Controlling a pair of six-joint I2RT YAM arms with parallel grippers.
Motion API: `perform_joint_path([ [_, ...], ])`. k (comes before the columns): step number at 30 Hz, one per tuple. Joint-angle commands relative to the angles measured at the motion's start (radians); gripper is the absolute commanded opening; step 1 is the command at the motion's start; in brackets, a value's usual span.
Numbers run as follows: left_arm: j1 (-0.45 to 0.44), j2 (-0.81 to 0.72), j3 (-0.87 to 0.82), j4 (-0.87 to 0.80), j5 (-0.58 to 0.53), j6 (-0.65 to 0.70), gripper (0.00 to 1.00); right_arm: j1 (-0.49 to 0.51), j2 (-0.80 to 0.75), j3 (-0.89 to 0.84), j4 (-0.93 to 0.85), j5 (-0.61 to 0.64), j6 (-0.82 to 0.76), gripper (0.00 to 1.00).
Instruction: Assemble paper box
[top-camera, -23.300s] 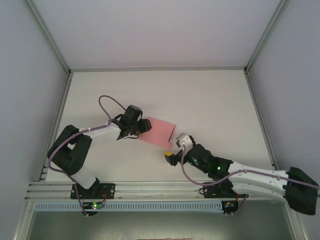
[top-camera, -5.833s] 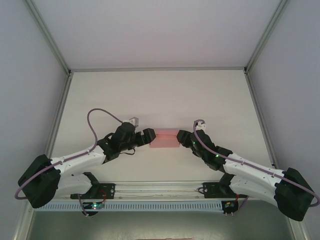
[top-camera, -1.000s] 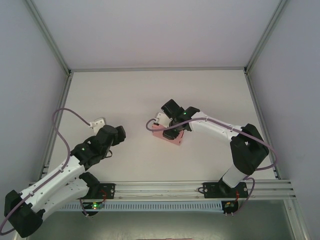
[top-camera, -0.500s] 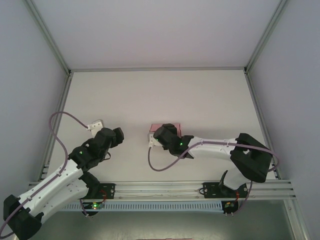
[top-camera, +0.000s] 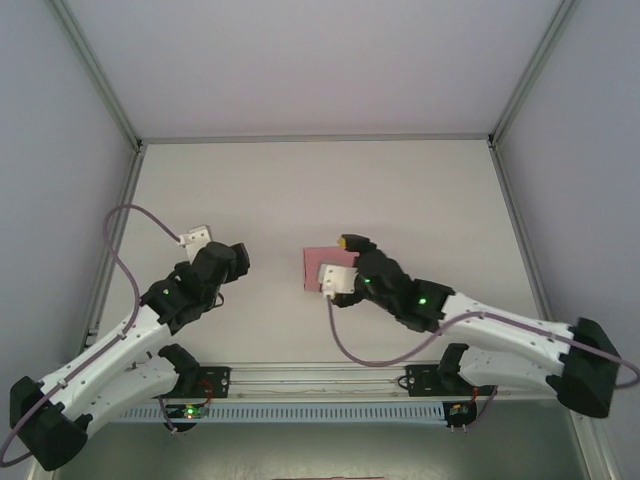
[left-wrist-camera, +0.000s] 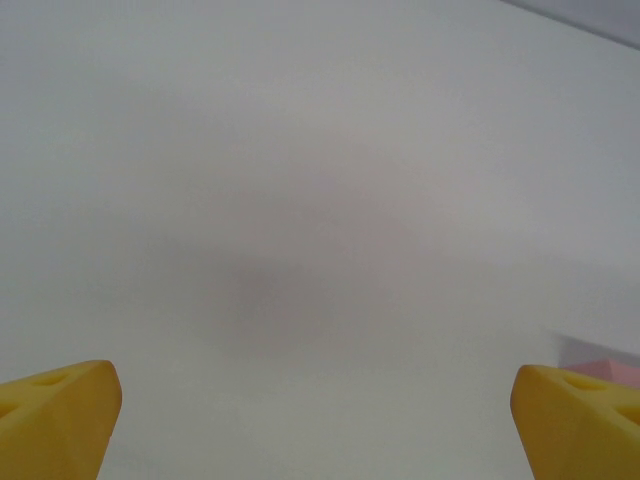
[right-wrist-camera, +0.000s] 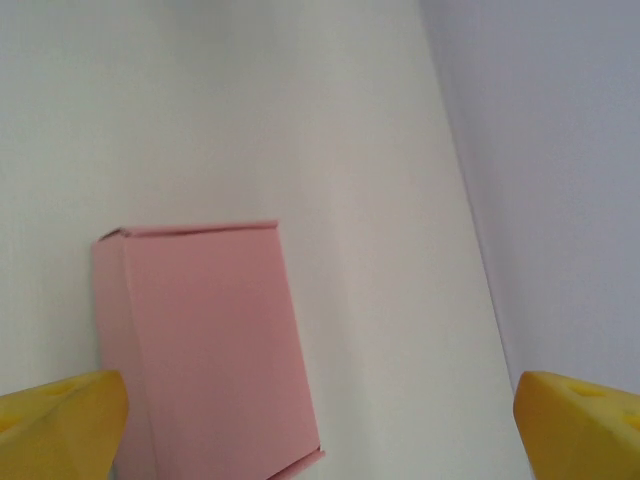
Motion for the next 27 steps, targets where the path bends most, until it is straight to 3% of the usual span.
perform_joint_path([
  [1,0.042,0.058,0.067,0.035,-0.114,0.099,1.0,-0.079,-0.093,-0.054,0.024,-0.114,0.121,0.98],
  [4,0.113,0.123,0.062,0.15,-0.172,0.244,1.0,-0.249,-0.129,-0.059,0.066,-0.077,0.291,0.98],
  [8,0.311,0.238,-0.038,0.472,-0.125,0.396,1.0,-0.554,-0.102,-0.149,0.299,-0.039,0.519,0.98],
  [10,0.385,0.275,-0.062,0.526,-0.076,0.409,1.0,-0.68,-0.082,-0.235,0.448,-0.111,0.567,0.98],
  [13,0.42,0.327,-0.125,0.69,-0.033,0.548,0.99,-0.831,-0.047,-0.374,0.705,-0.282,0.7,0.98],
  [15,0.422,0.36,-0.165,0.811,-0.041,0.597,1.0,-0.872,0.006,-0.434,0.854,-0.347,0.684,0.98],
  [20,0.427,0.494,-0.276,1.172,0.054,0.689,1.0,-0.879,0.213,-0.498,1.137,-0.324,0.625,0.98],
  [22,0.433,0.512,-0.268,1.19,0.097,0.702,1.0,-0.884,0.321,-0.515,1.296,-0.389,0.6,0.98],
  [24,0.449,0.521,-0.294,1.268,0.194,0.745,1.0,-0.89,0.401,-0.497,1.331,-0.386,0.606,0.98],
  [27,0.486,0.577,-0.37,1.472,0.217,0.748,1.0,-0.956,0.436,-0.471,1.331,-0.384,0.693,0.98],
])
